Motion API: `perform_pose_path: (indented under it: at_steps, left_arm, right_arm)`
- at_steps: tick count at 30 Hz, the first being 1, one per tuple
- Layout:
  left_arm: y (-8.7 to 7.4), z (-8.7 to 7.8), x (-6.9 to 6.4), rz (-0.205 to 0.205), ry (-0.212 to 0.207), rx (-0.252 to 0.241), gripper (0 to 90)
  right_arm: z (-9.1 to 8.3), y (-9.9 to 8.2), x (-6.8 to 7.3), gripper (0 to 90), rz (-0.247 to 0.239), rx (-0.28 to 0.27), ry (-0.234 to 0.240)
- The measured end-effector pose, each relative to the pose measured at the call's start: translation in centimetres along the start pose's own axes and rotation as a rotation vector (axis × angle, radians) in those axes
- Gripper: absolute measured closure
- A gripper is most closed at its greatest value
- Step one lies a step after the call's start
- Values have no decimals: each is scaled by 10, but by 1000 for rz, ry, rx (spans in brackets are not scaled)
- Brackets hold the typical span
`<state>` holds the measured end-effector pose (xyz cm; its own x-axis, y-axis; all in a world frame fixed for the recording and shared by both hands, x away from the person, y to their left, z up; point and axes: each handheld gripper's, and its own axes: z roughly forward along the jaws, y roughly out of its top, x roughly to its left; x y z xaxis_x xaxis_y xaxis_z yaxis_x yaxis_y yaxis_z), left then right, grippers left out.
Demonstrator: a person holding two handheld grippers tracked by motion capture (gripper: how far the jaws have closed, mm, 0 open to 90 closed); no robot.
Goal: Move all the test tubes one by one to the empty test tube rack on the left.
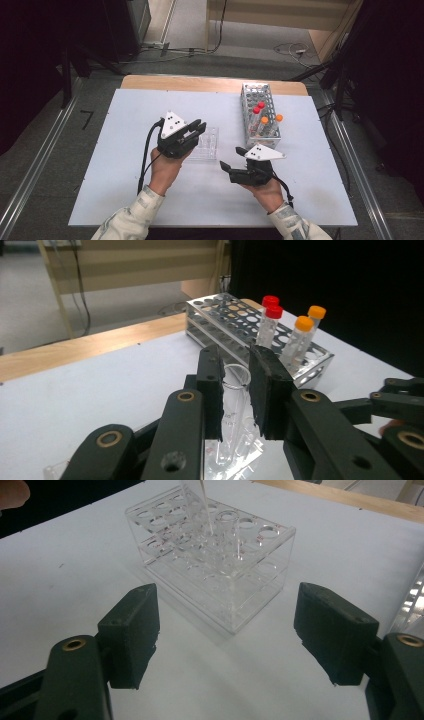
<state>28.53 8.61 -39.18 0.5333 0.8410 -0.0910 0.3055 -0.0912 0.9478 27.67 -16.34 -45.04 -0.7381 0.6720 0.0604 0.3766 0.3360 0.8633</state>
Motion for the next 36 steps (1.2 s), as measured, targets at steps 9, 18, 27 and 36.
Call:
perform_pose_path:
  at_steps: [9, 18, 27, 36]
  left_arm:
    - [-9, 12, -6, 48, 21, 43, 765]
    - [-28, 26, -9, 70, 34, 104, 763]
    - [-35, 29, -8, 54, 25, 126, 752]
    - [-35, 28, -7, 30, 3, 122, 707]
  right_arm:
    - [0, 0, 0, 249, 2, 1, -3]
    - [0, 0, 0, 249, -5, 5, -5]
    - [1, -1, 0, 249, -3, 12, -2]
    - [1, -1, 0, 249, -3, 12, -4]
